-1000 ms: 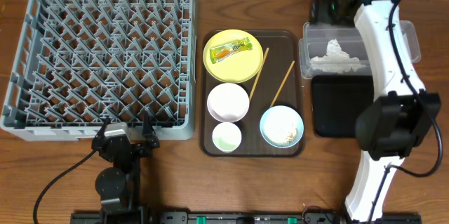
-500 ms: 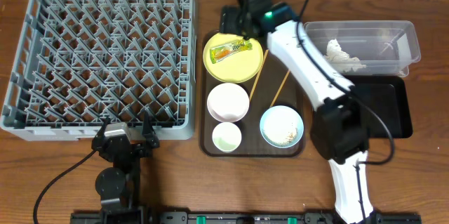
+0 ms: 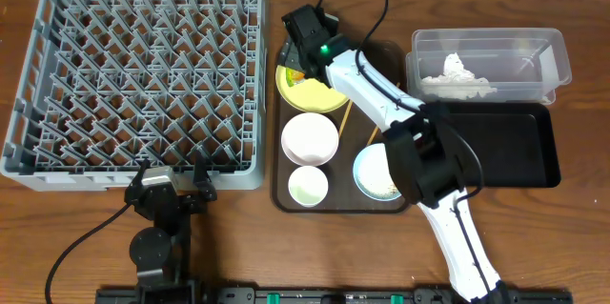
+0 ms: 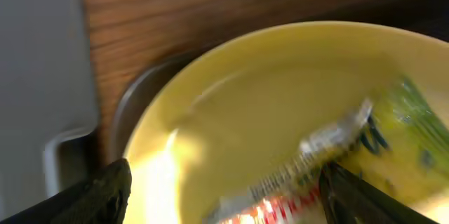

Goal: Sort waste into correct bins and load items into the dishwasher
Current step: 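Reach the right gripper to the wrapper on the yellow plate, then grasp the green snack wrapper and tissue with the right gripper, then carry the wrapper right and drop it into the clear bin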

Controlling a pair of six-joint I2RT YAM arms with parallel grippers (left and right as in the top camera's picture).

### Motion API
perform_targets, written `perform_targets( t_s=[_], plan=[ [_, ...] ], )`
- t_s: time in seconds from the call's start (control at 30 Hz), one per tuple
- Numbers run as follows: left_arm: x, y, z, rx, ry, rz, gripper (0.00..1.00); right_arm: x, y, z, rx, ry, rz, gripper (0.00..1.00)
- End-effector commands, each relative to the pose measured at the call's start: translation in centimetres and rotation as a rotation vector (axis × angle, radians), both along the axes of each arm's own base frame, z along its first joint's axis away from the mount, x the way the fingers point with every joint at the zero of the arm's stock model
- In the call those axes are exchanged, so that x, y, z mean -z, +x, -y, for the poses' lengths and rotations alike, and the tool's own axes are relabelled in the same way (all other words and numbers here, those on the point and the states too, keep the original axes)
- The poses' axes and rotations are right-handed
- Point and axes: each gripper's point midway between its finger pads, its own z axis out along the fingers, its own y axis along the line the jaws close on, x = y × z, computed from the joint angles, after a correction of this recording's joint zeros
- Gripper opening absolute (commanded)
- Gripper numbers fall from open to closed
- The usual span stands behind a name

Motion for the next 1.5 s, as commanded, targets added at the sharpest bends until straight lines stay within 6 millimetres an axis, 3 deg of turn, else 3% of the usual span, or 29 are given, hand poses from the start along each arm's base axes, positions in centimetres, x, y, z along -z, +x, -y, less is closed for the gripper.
perform_targets(
  t_s=[0.0,0.1,0.13,0.2,0.27,0.37,0.5,0.6,0.73,0.87,0.9,0.97,1.03,1.07,1.17,1.3,1.47],
  plan=[
    [1.5,-0.1,0.0,0.000,0.000,-0.046,0.93,2.1,-0.3,1.0,0.055,-0.036,-0.031,0.83],
    [1.5,-0.1,0.0,0.000,0.000,-0.046,0.93,2.7,-1.0,1.8,0.058,-0.063,-0.069,0.81],
    [1.5,-0.1,0.0,0.000,0.000,-0.046,0.93,2.8,-1.1,2.0,0.060,-0.069,-0.078,0.77],
    [1.5,-0.1,0.0,0.000,0.000,-0.046,0.93,3.2,-1.7,2.7,0.042,-0.099,-0.105,0.59],
    [1.5,-0.1,0.0,0.000,0.000,-0.046,0.93,3.6,-2.5,3.1,0.000,-0.140,-0.137,0.31],
    [1.5,-0.1,0.0,0.000,0.000,-0.046,0.93,4.2,-3.9,4.0,-0.109,-0.228,-0.187,0.01],
    [1.5,-0.1,0.0,0.000,0.000,-0.046,0.93,3.7,-4.7,4.9,-0.251,-0.314,-0.209,0.01],
    [1.5,-0.1,0.0,0.000,0.000,-0.046,0.93,0.1,-3.5,5.5,-0.298,-0.318,-0.142,0.01],
    [1.5,-0.1,0.0,0.000,0.000,-0.046,0.93,-8.1,-1.8,7.6,-0.271,-0.268,-0.010,0.01],
    [1.5,-0.1,0.0,0.000,0.000,-0.046,0.93,-16.2,-1.1,13.1,-0.101,-0.193,0.086,0.01],
    [1.5,-0.1,0.0,0.000,0.000,-0.046,0.93,-18.1,-1.0,15.8,-0.023,-0.169,0.099,0.01],
    [1.5,-0.1,0.0,0.000,0.000,-0.046,0.93,-19.3,-1.3,19.7,0.106,-0.144,0.083,0.01],
    [1.5,-0.1,0.0,0.000,0.000,-0.046,0.93,-19.1,-1.9,23.6,0.255,-0.124,0.030,0.02],
    [1.5,-0.1,0.0,0.000,0.000,-0.046,0.93,-17.9,-3.0,27.5,0.447,-0.106,-0.050,0.02],
    [1.5,-0.1,0.0,0.000,0.000,-0.046,0.93,-15.0,-5.0,32.2,0.743,-0.077,-0.162,0.01],
    [1.5,-0.1,0.0,0.000,0.000,-0.046,0.93,-11.2,-5.5,34.9,0.896,-0.040,-0.203,0.01],
    [1.5,-0.1,0.0,0.000,0.000,-0.046,0.93,-7.7,-3.7,35.8,0.917,-0.001,-0.130,0.01]
  ],
)
